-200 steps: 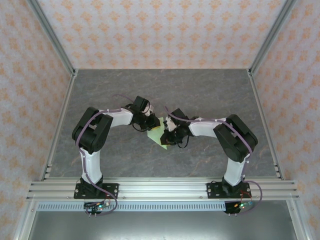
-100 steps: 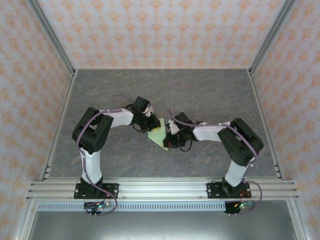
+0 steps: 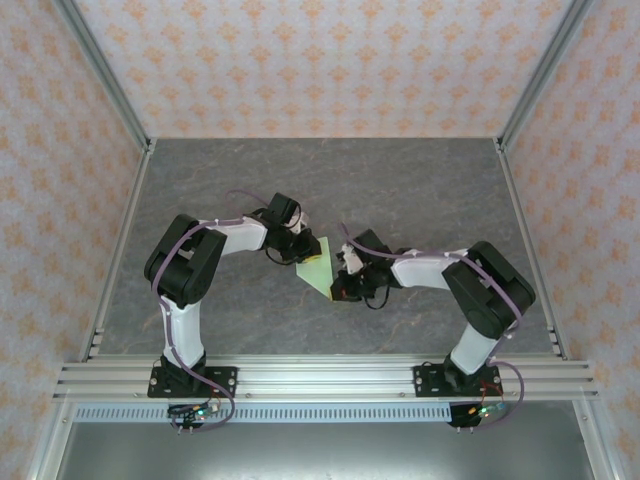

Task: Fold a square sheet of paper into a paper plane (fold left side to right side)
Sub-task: Fourth fold the wing at the center of the table.

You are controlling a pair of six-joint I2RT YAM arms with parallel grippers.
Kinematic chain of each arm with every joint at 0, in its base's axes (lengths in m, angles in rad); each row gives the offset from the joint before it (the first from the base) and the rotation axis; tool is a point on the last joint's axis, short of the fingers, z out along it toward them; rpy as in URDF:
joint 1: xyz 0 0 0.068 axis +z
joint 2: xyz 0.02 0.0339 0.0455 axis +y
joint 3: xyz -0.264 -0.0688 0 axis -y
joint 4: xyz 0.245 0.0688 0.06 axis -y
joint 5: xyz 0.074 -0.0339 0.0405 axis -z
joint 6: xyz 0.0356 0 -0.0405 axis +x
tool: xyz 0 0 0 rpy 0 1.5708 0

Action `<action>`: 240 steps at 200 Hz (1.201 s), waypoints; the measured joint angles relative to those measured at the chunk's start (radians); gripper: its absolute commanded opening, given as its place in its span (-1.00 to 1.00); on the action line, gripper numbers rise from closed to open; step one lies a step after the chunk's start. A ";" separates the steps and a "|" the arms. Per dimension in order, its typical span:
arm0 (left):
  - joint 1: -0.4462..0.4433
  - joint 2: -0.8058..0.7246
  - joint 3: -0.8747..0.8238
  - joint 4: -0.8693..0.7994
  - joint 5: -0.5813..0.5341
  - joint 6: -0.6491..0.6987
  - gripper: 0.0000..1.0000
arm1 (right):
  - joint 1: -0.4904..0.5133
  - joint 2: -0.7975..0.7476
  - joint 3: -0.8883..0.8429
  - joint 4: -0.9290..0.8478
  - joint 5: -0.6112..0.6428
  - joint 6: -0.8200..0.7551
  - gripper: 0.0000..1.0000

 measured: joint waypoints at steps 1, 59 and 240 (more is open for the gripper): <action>0.000 0.000 0.000 0.000 0.000 0.000 -0.72 | 0.000 0.000 0.000 -0.001 0.000 0.000 -0.88; 0.000 0.000 0.000 0.000 0.001 0.006 -0.72 | 0.012 -0.119 -0.004 -0.208 0.000 0.016 -0.91; 0.000 -0.026 -0.002 -0.027 -0.018 0.018 -0.63 | -0.011 0.088 0.145 -0.118 0.034 0.134 -1.00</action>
